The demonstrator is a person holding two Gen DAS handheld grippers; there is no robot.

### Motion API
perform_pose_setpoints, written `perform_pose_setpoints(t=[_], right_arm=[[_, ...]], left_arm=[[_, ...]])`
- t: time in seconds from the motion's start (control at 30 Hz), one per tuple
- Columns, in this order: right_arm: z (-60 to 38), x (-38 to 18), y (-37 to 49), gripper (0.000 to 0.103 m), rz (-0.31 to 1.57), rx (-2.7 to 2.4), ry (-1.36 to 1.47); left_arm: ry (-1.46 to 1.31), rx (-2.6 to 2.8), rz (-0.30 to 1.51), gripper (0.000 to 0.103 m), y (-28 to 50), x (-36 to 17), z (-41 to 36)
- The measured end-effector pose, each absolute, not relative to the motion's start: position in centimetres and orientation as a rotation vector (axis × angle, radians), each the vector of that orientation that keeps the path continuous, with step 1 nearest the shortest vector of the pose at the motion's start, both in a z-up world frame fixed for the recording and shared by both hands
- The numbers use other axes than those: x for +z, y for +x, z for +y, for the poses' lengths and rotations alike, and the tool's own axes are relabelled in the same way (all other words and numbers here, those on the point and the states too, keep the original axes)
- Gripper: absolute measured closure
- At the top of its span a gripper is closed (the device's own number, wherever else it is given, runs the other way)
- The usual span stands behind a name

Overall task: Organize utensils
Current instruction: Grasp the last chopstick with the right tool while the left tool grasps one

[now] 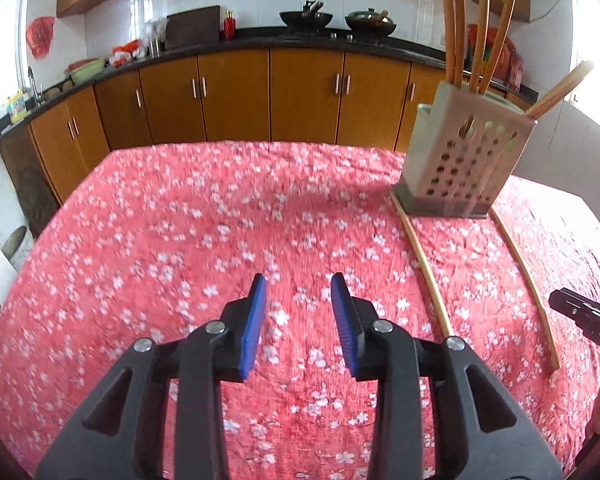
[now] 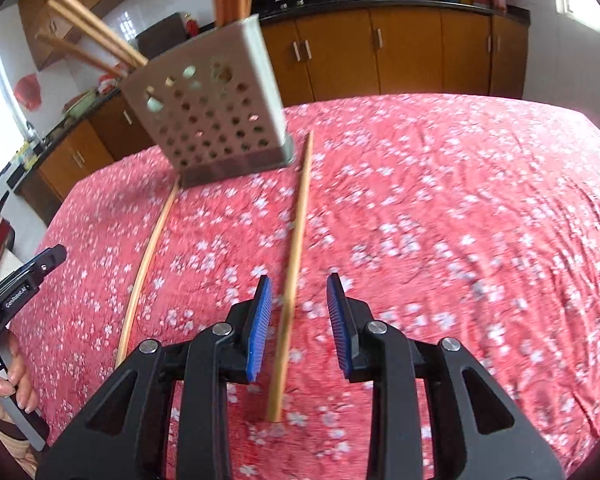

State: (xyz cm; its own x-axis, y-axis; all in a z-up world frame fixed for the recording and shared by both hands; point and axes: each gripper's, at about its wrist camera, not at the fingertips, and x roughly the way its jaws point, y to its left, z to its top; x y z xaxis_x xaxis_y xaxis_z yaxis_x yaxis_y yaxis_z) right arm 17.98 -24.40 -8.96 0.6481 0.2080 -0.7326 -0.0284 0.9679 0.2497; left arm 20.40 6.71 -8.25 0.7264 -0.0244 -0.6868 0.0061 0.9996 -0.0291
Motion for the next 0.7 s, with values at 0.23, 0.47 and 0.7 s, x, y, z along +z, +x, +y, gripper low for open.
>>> perform_pose_setpoints(t=[0.23, 0.47, 0.7], right_arm=[[-22.8, -10.0, 19.2, 0.078, 0.882, 0.126, 0.16], [-24.8, -10.1, 20.0, 0.095, 0.875, 0.045, 0.138], [-28.9, -10.2, 19.7, 0.095, 0.869, -0.062, 0.213]], left_arm=[[-0.066, -0.04, 0.79, 0.065, 20.4, -9.4, 5.9], [-0.107, -0.151, 0.829, 0.065, 20.4, -9.5, 3.5], [-0.081, -0.24, 0.874, 0.067, 20.7, -10.4, -0.8]])
